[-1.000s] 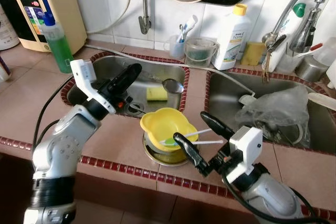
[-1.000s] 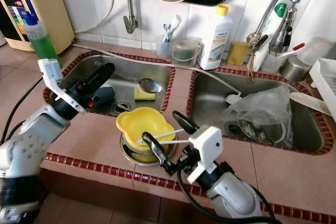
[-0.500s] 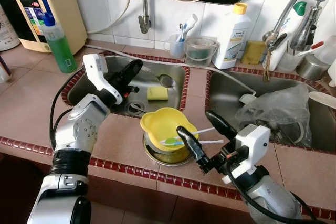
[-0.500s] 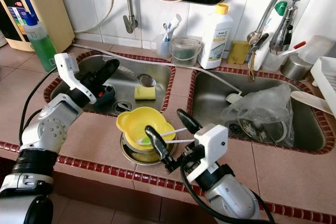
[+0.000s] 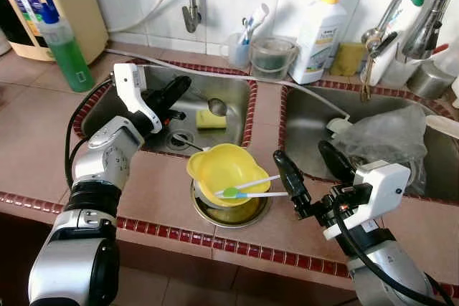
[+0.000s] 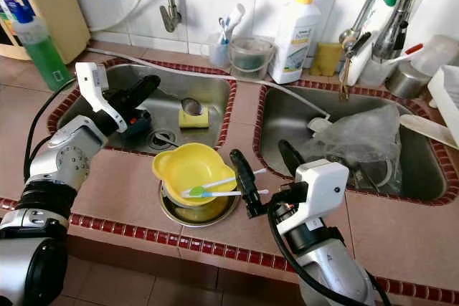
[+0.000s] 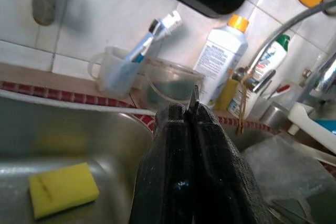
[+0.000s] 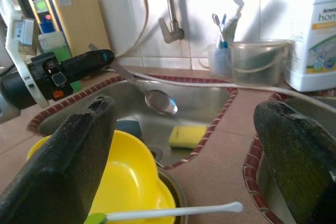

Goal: Kitchen organization

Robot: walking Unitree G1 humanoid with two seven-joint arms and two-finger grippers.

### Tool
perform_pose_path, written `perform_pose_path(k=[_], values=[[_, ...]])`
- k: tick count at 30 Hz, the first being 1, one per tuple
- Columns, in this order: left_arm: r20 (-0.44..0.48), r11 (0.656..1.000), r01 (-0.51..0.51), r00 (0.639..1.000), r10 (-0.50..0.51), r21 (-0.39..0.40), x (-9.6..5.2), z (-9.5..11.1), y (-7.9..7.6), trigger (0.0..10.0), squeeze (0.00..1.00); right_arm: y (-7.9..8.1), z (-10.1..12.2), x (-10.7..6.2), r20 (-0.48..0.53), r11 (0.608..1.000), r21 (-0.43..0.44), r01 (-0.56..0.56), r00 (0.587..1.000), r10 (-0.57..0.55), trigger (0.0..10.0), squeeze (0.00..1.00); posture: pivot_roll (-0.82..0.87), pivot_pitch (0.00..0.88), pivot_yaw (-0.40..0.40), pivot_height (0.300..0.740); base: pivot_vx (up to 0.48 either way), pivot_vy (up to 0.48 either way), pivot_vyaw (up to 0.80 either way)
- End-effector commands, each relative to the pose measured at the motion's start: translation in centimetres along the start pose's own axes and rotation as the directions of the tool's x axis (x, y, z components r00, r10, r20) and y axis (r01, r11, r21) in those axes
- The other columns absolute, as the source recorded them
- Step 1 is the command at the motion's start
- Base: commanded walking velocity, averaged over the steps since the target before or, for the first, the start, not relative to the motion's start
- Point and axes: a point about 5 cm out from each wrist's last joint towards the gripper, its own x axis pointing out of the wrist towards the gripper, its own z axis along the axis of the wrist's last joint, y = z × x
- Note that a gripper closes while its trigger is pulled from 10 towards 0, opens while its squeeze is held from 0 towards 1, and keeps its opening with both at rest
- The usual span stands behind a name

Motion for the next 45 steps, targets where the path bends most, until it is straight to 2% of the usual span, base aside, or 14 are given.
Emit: perform_pose_path(k=[1,2,3,13,25,34,45], values=[[-0.002,0.999,0.001,1.000,-0.001,0.034,0.2,0.6,0.2,10.0,0.00,0.1,0.7,-0.3,0.011,1.000,0.009,0.005,1.000,-0.005,10.0,0.00,-0.05,0.151,0.003,0.740,0.000,0.000,0.00],[-0.028,0.998,-0.017,0.999,0.019,0.061,0.2,0.5,0.7,10.0,0.00,0.8,1.2,-0.8,0.002,0.999,0.048,-0.019,1.000,0.019,10.0,0.00,-0.07,0.208,-0.004,0.740,0.000,0.000,0.00],[-0.051,0.995,-0.037,0.998,0.041,0.088,0.1,0.5,1.2,10.0,0.00,1.5,1.8,-1.4,-0.013,0.994,0.089,-0.062,0.998,0.063,10.0,0.00,-0.08,0.217,-0.005,0.740,0.000,0.000,0.00],[-0.083,0.989,-0.071,0.993,0.082,0.131,0.1,0.8,2.2,10.0,0.00,2.6,3.1,-2.1,-0.031,0.987,0.112,-0.111,0.993,0.115,10.0,0.00,-0.10,0.249,0.003,0.740,0.000,0.000,0.00],[-0.123,0.976,-0.125,0.981,0.148,0.181,0.1,0.8,3.0,10.0,0.00,1.4,4.8,-2.6,0.020,0.983,0.180,-0.031,0.999,0.028,10.0,0.00,-0.13,0.261,0.027,0.740,0.000,0.000,0.00],[-0.125,0.961,-0.177,0.970,0.207,0.214,-0.3,1.3,3.7,10.0,0.00,1.2,5.3,-3.0,0.022,0.974,0.226,-0.020,1.000,0.016,10.0,0.00,-0.15,0.256,0.033,0.740,0.000,0.000,0.00],[-0.118,0.951,-0.201,0.965,0.233,0.234,-0.4,1.7,4.0,10.0,0.00,1.2,5.4,-3.2,0.018,0.966,0.255,-0.031,0.999,0.028,10.0,0.00,-0.15,0.248,0.037,0.740,0.000,0.000,0.00]])
